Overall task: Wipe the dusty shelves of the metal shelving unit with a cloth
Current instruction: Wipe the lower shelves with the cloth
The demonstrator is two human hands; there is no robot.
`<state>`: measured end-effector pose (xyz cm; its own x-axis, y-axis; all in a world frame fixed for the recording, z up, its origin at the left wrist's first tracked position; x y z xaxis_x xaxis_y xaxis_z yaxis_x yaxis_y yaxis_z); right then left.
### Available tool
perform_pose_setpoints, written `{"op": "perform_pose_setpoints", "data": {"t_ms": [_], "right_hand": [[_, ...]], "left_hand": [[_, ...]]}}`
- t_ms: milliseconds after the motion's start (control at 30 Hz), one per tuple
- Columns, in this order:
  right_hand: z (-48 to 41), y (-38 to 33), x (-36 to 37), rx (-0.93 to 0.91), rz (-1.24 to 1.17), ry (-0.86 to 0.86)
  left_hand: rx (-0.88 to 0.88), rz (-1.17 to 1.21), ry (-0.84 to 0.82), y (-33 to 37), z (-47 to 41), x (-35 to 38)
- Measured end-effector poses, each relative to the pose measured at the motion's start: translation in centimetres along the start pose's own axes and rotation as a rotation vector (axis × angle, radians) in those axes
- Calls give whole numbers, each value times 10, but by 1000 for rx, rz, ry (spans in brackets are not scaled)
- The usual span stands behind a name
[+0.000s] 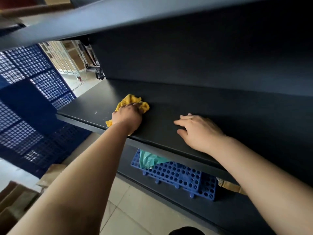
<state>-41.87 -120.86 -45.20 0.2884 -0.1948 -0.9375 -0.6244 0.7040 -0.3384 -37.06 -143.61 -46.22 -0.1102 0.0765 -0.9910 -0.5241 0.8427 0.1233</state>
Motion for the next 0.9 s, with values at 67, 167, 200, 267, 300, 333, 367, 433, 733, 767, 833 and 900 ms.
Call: {"op": "perform_pose_setpoints", "data": {"t_ms": [67, 167, 200, 267, 300, 333, 367, 433, 733, 767, 833, 900], "right_hand": [[2, 1, 1, 2, 5, -24], [3, 2, 2, 25, 55, -54], [2, 2, 1, 46, 65, -55], [-3, -3, -4, 86, 66, -39], [-6, -8, -6, 89, 55, -28], [-10, -15, -6, 75, 39, -25], [-13, -24, -4, 51, 23, -32], [-19, -40, 4, 13, 19, -71], [-35, -59, 0, 130, 100, -126], [-37, -62, 0, 131, 126, -132], [-40, -68, 1, 136, 158, -130], [-44, -71, 1, 116, 149, -127]], "left_hand": [[3, -21, 17, 1, 9, -2], [7, -47, 35, 12, 23, -7], [23, -54, 40, 17, 27, -8], [77, -66, 45, 29, 35, -7], [112, -71, 49, 33, 38, -6], [144, -72, 54, 35, 40, -4], [167, -70, 58, 35, 40, -3], [186, -59, 56, 27, 36, -4], [47, -32, 43, -48, 7, -14], [48, -34, 38, -48, 7, -13], [55, -50, 47, -47, 8, -10], [53, -52, 48, -48, 5, -9]]}}
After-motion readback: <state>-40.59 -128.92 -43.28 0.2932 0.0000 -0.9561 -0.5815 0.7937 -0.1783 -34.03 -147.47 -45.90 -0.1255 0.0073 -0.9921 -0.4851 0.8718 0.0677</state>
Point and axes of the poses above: each hand's wrist, its own z-axis away from the middle knuckle, its own x-axis out of the palm, y = z × x, the point moved 7 cm from there along -z, towards the middle knuckle, and after that the axes turned 9 degrees about x, right-handed, at the moved point
